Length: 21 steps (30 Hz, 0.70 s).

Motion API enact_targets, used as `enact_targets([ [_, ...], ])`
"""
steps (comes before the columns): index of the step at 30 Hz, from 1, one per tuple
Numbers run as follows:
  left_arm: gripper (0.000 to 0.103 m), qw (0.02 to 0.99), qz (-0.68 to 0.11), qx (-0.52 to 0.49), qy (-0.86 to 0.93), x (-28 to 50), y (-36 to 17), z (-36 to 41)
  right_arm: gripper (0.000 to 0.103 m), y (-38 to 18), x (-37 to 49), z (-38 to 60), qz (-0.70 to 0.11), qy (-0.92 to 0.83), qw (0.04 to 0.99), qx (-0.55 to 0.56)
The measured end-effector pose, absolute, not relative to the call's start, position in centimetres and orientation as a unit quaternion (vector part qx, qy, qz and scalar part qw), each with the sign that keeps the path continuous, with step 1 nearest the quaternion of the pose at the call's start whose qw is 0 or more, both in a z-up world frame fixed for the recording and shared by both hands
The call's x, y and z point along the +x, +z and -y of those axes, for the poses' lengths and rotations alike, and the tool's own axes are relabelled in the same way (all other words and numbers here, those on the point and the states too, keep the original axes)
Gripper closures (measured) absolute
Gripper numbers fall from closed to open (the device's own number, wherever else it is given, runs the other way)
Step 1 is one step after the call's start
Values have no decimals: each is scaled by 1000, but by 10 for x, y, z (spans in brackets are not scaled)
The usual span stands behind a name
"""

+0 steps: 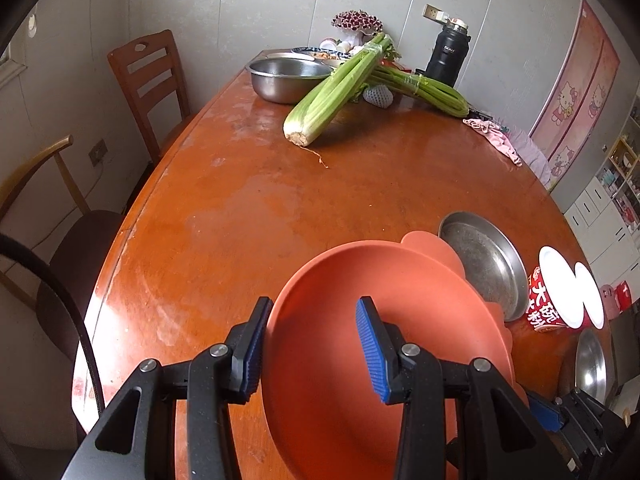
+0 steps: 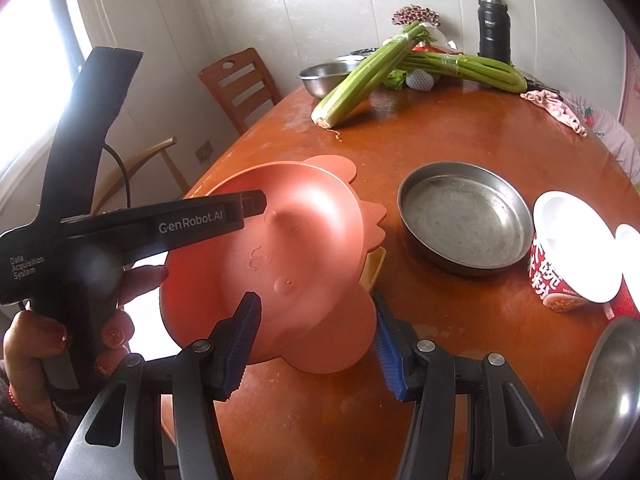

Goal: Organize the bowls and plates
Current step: 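Lift the orange plate with the left tool over the yellow plate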

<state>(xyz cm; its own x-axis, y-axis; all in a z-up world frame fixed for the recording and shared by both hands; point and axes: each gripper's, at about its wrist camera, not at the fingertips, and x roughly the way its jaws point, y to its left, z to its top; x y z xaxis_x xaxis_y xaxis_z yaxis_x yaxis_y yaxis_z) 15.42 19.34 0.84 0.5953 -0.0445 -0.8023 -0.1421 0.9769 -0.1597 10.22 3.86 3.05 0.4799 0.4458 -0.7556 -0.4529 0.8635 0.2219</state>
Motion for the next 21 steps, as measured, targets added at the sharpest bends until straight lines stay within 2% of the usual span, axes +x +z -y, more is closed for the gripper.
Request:
enact_targets([
  [21, 61, 887, -451, -91, 30, 170, -8, -188, 45, 19, 106, -43, -444, 248, 861, -15],
])
